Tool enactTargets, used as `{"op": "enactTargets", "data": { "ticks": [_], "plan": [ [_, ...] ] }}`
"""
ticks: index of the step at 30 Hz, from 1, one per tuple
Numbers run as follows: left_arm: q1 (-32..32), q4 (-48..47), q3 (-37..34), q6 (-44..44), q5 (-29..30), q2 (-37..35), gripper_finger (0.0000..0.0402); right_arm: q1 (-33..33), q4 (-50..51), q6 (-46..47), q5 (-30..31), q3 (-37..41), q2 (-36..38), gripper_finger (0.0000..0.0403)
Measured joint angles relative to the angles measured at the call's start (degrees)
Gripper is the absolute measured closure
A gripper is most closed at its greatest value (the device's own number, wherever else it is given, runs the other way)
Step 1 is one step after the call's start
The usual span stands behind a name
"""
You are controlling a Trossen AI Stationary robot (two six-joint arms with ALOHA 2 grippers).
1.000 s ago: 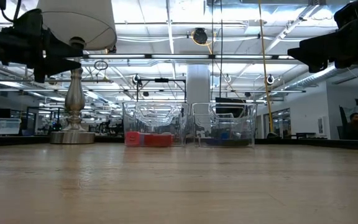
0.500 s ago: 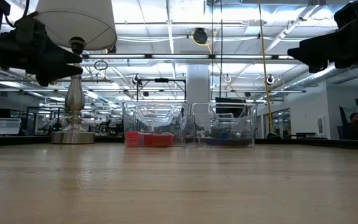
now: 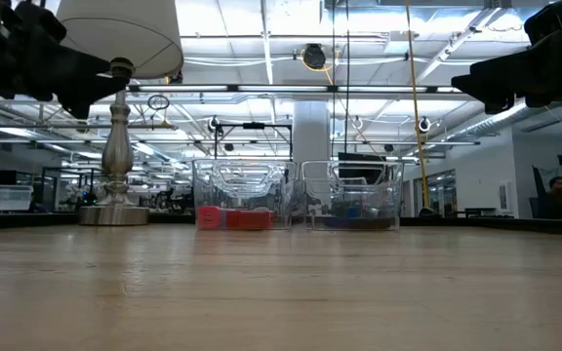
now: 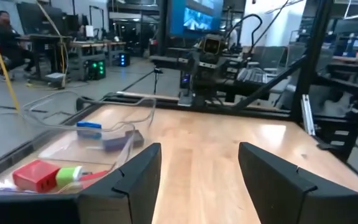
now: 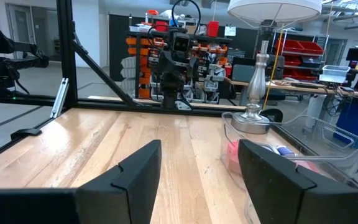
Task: Pick & Place Office items
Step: Return to Home Position
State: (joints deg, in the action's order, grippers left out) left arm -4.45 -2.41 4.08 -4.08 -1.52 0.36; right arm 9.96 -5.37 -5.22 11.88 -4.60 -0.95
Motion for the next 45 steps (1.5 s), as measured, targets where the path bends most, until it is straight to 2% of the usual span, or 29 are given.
{"op": "enactTargets", "data": {
  "ticks": [4, 10, 18, 26, 35, 45],
  "plan": [
    [0.08, -0.52, 0.02, -2.51, -0.68, 0.0, 0.0187, 0.0, 0.0, -0.01, 0.0, 0.01, 0.0, 0.0195],
    [0.15, 3.62, -1.39, -3.58, -6.18, 0.0, 0.0177, 0.0, 0.02, -0.02, 0.0, 0.0, 0.0, 0.0195],
    [4.15, 6.01, -1.43, -4.63, -6.04, 0.0, 0.0186, 0.0, 0.02, -0.02, 0.0, 0.02, 0.0, 0.0197],
    [9.31, 5.2, -1.47, -2.86, 0.76, 0.0, 0.019, 0.0, 0.0, -0.02, 0.0, 0.0, 0.0, 0.0198],
    [9.97, 1.87, -1.47, -2.27, 7.64, 0.0, 0.019, 0.0, 0.01, -0.02, 0.0, 0.02, 0.0, 0.0199],
    [9.97, 0.9, -1.47, -1.12, 8.62, 0.0, 0.019, 0.0, 0.02, -0.02, 0.0, 0.0, 0.0, 0.0195]
  ]
}}
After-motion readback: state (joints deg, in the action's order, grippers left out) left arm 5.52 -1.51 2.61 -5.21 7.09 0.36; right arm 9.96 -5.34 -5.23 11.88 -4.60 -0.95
